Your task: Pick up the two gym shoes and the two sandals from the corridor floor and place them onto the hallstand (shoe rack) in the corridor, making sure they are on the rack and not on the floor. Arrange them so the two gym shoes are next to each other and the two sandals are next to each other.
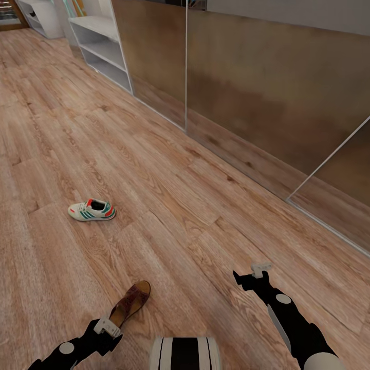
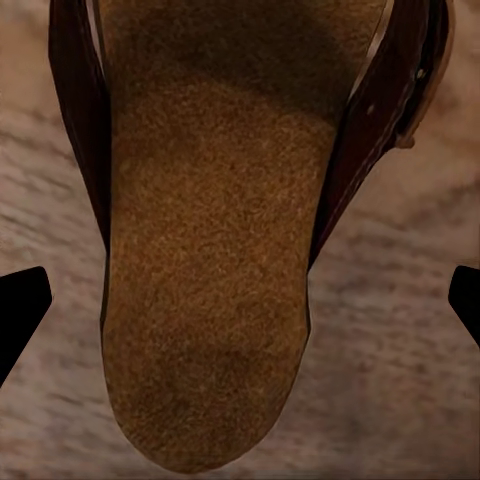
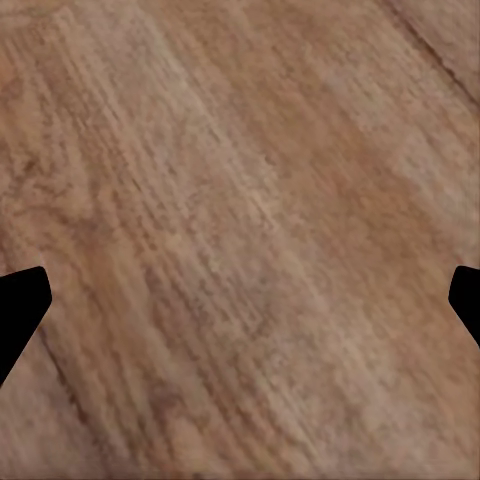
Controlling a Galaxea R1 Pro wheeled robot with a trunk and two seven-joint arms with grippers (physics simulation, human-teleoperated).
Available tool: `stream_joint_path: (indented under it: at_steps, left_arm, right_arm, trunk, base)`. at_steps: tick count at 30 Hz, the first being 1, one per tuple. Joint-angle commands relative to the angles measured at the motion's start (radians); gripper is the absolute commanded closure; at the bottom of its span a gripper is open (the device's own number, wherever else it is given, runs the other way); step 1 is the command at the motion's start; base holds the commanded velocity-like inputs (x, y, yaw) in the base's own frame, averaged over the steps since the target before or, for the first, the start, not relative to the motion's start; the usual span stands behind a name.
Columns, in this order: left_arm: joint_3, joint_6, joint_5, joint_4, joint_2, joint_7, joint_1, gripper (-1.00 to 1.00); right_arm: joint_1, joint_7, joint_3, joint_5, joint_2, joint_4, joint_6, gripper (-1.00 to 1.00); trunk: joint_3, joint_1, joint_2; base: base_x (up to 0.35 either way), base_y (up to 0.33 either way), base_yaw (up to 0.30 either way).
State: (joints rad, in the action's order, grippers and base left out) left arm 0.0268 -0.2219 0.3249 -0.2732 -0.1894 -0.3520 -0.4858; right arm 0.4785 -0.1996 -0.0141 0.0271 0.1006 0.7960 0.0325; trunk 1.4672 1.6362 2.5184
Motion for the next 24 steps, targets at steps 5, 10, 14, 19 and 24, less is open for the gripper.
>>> stream_joint_path:
  at_steps: [5, 10, 14, 19, 24]
  left_arm:
    - [0.002, -0.005, 0.005, 0.0, -0.002, 0.003, 0.0, -1.0]
    - [0.002, -0.005, 0.005, 0.0, -0.002, 0.004, -0.001, -1.0]
    - [0.002, -0.005, 0.005, 0.0, -0.002, 0.004, 0.0, -1.0]
    - [0.002, -0.005, 0.005, 0.0, -0.002, 0.004, -0.001, -1.0]
    - [0.002, -0.005, 0.005, 0.0, -0.002, 0.004, -0.001, -1.0]
  right_arm:
    - [0.0, -0.001, -0.001, 0.003, 0.001, 0.002, 0.004, -1.0]
    - [0.0, -0.001, -0.001, 0.003, 0.001, 0.002, 0.004, -1.0]
    - [0.0, -0.001, -0.001, 0.002, 0.001, 0.002, 0.004, -1.0]
    - [0.0, -0.001, -0.001, 0.002, 0.001, 0.002, 0.004, -1.0]
    - [0.0, -0.001, -0.001, 0.002, 0.001, 0.002, 0.003, -1.0]
  trunk:
    - [0.01, 0.001, 0.001]
    - [0.031, 0.003, 0.002]
    - [0.04, 0.004, 0.002]
    - [0.042, 0.004, 0.002]
    - [0.044, 0.004, 0.002]
  base:
    - [0.0, 0.0, 0.0]
    - [0.0, 0.0, 0.0]
    - [0.0, 0.0, 0.0]
    - [0.0, 0.0, 0.0]
    - [0.0, 0.0, 0.0]
